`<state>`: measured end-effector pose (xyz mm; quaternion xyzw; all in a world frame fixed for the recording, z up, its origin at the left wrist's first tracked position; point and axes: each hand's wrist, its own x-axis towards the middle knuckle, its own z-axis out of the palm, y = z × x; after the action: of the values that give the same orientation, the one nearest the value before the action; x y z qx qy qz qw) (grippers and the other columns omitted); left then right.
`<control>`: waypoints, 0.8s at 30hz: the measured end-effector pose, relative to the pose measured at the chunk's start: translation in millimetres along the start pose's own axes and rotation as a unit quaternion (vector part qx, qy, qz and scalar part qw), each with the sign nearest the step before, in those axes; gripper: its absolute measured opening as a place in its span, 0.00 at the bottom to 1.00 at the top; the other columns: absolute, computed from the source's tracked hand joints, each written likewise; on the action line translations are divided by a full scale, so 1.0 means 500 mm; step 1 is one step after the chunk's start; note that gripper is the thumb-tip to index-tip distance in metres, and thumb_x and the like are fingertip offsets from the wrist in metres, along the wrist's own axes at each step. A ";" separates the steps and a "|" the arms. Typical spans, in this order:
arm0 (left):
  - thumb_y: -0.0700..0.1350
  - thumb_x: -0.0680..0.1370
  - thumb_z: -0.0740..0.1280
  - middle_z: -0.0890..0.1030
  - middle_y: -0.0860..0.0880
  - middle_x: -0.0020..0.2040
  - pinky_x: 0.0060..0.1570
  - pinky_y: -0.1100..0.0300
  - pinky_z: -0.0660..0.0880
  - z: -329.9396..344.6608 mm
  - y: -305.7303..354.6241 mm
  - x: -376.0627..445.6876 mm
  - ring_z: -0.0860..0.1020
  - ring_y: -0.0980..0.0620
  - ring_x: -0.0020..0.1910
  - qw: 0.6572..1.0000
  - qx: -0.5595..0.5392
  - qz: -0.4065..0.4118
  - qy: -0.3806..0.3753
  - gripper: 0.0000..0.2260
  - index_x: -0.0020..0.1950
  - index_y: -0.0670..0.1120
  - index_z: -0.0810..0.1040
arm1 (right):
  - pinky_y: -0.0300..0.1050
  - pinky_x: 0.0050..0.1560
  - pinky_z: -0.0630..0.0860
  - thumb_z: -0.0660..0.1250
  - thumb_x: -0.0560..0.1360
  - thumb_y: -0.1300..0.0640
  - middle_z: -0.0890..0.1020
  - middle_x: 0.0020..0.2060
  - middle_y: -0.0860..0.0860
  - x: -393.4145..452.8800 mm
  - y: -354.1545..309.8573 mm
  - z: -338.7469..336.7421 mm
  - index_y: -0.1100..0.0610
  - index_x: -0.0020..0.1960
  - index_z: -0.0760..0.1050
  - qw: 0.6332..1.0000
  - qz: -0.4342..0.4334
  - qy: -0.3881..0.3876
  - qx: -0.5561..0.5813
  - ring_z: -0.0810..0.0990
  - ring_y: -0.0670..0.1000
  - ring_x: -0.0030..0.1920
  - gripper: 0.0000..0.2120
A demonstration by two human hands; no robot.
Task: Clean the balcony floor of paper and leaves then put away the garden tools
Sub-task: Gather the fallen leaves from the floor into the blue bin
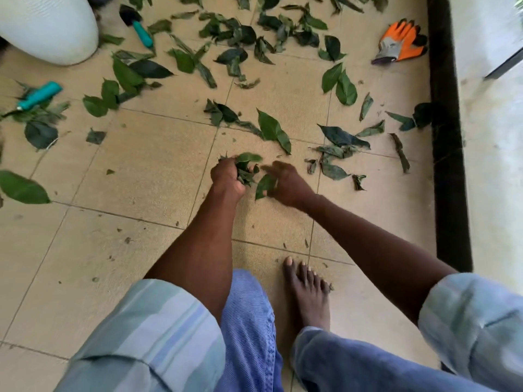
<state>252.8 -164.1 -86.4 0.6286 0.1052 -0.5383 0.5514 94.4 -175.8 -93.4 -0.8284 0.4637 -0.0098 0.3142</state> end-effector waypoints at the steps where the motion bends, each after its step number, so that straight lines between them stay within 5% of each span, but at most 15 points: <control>1: 0.35 0.77 0.63 0.80 0.41 0.43 0.30 0.58 0.77 0.005 0.003 -0.011 0.79 0.46 0.33 1.000 0.005 0.004 0.000 0.05 0.49 0.39 0.79 | 0.52 0.67 0.70 0.68 0.75 0.57 0.67 0.70 0.58 -0.013 0.000 0.030 0.55 0.73 0.66 0.997 -0.033 -0.019 -0.071 0.65 0.59 0.70 0.28; 4: 0.44 0.76 0.71 0.82 0.42 0.44 0.34 0.57 0.78 0.013 0.003 -0.019 0.80 0.46 0.37 1.000 0.017 0.000 -0.024 0.11 0.54 0.40 0.79 | 0.49 0.60 0.76 0.59 0.80 0.58 0.65 0.70 0.57 -0.068 0.004 0.064 0.57 0.72 0.66 0.987 -0.078 -0.006 -0.140 0.70 0.59 0.65 0.20; 7: 0.35 0.72 0.71 0.81 0.40 0.48 0.30 0.61 0.76 0.017 -0.012 -0.017 0.79 0.46 0.35 0.998 0.045 -0.014 -0.047 0.14 0.57 0.38 0.79 | 0.52 0.53 0.77 0.57 0.81 0.61 0.72 0.63 0.60 -0.104 0.015 0.057 0.64 0.68 0.69 0.982 -0.118 0.022 -0.146 0.74 0.58 0.56 0.17; 10: 0.30 0.74 0.65 0.79 0.38 0.46 0.25 0.62 0.75 0.036 -0.025 -0.019 0.77 0.48 0.29 0.995 0.073 -0.023 -0.062 0.13 0.58 0.35 0.79 | 0.52 0.50 0.77 0.56 0.80 0.62 0.77 0.55 0.60 -0.101 0.034 0.034 0.62 0.62 0.75 0.989 -0.060 0.068 -0.115 0.74 0.59 0.56 0.14; 14: 0.31 0.74 0.63 0.81 0.37 0.47 0.25 0.63 0.75 0.064 -0.052 -0.023 0.78 0.50 0.24 0.990 0.121 -0.031 -0.066 0.14 0.57 0.35 0.80 | 0.51 0.51 0.77 0.55 0.80 0.63 0.77 0.56 0.60 -0.102 0.046 0.020 0.60 0.67 0.72 0.993 0.004 0.082 -0.082 0.74 0.60 0.57 0.17; 16: 0.30 0.73 0.63 0.81 0.39 0.38 0.26 0.62 0.76 0.085 -0.064 -0.037 0.78 0.49 0.23 0.988 0.131 -0.036 -0.068 0.08 0.50 0.37 0.79 | 0.49 0.50 0.75 0.55 0.80 0.63 0.75 0.55 0.59 -0.110 0.053 0.021 0.61 0.61 0.76 0.991 0.002 0.087 -0.100 0.73 0.59 0.56 0.14; 18: 0.30 0.74 0.64 0.78 0.42 0.31 0.28 0.62 0.76 0.106 -0.075 -0.051 0.77 0.50 0.21 0.986 0.140 -0.036 -0.083 0.06 0.45 0.39 0.78 | 0.48 0.52 0.73 0.55 0.81 0.61 0.73 0.57 0.59 -0.120 0.058 0.021 0.62 0.58 0.77 0.989 0.007 0.093 -0.111 0.70 0.58 0.57 0.13; 21: 0.29 0.74 0.63 0.77 0.41 0.35 0.27 0.62 0.76 0.130 -0.083 -0.064 0.76 0.49 0.21 0.985 0.136 -0.030 -0.106 0.07 0.45 0.39 0.77 | 0.51 0.58 0.73 0.56 0.81 0.60 0.72 0.57 0.58 -0.138 0.075 0.014 0.61 0.57 0.77 0.987 0.010 0.103 -0.126 0.69 0.57 0.57 0.13; 24: 0.29 0.73 0.64 0.77 0.40 0.37 0.27 0.62 0.76 0.143 -0.091 -0.070 0.76 0.49 0.22 0.985 0.133 -0.027 -0.110 0.06 0.43 0.38 0.77 | 0.53 0.66 0.68 0.61 0.79 0.60 0.69 0.64 0.57 -0.151 0.099 -0.044 0.57 0.58 0.78 0.966 0.091 0.218 -0.107 0.67 0.57 0.63 0.11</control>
<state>166.0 -188.7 -71.8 0.6306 -0.0121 -0.6277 0.4563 7.1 -147.1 -81.1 -0.7891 0.5930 -0.1117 0.1149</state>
